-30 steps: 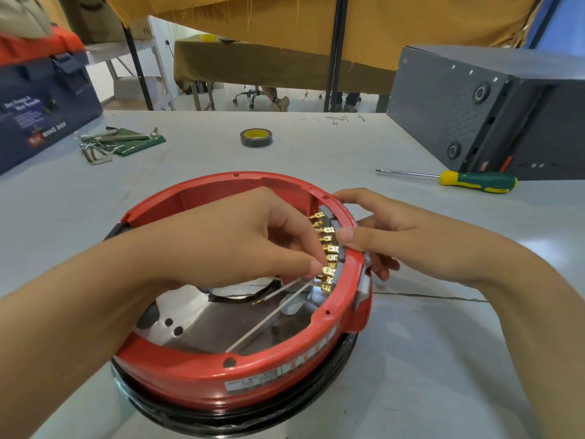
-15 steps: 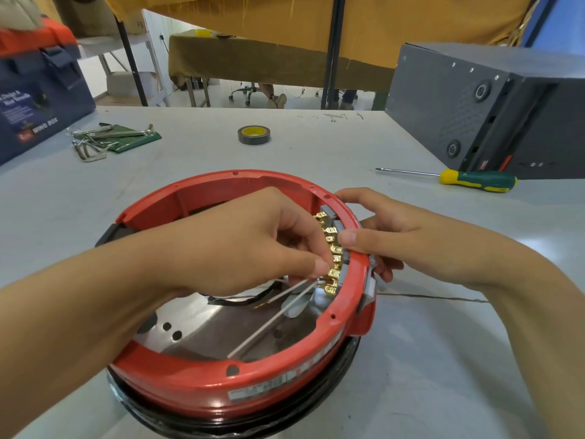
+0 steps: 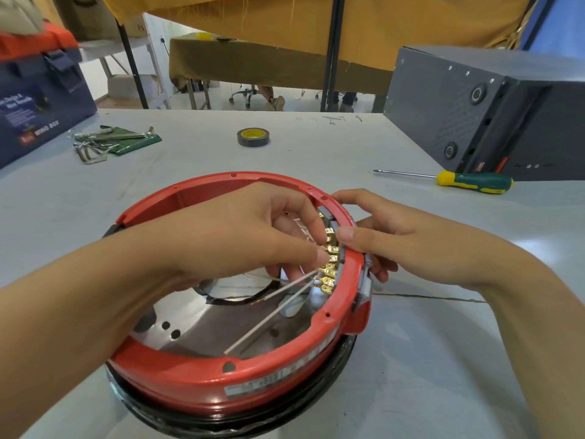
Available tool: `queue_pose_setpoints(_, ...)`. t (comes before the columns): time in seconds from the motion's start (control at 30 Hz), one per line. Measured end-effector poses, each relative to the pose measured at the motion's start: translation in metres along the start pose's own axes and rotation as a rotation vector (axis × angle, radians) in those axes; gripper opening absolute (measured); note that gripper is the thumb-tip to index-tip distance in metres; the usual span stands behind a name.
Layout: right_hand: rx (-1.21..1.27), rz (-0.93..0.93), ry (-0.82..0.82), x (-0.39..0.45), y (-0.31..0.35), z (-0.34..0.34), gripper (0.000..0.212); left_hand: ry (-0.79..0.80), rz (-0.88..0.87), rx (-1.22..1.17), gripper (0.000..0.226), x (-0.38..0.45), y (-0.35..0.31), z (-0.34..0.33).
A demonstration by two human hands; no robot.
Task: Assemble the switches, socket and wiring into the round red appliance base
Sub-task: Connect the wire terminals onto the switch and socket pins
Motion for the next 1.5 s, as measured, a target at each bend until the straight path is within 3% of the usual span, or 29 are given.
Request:
queue_pose_setpoints(0.27,0.021,-0.017,-0.032,-0.001,0.003,0.002,0.045,-0.105,0.048,0.007,0.019,0.003,0.0,-0.006)
queue_pose_setpoints(0.63,0.228,-0.025,0.003,-0.001,0.003,0.002,0.055,-0.073,0.032,-0.022,0.024,0.008,-0.001,-0.009)
queue_pose_setpoints(1.07,0.277,-0.016,-0.01,0.0,0.003,0.002,0.06,-0.073,-0.006,-0.005,0.028,0.011,0.001,-0.009)
queue_pose_setpoints(1.3,0.194,-0.029,-0.014,-0.001,0.003,0.002,0.042,-0.111,-0.006,0.007,0.022,0.009,0.001,-0.006)
queue_pose_setpoints(1.5,0.01,0.013,-0.176,0.001,0.006,0.002,0.029,-0.318,-0.076,0.186,0.015,0.005,-0.003,0.003)
Point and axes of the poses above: each hand's wrist, its own x-axis towards the middle knuckle, its own z-axis out of the back of the hand, y = z × x, the point moved 3 cm from there along x, towards the middle knuckle, and after that the axes turned 8 degrees about -z, right-handed, at the moved point
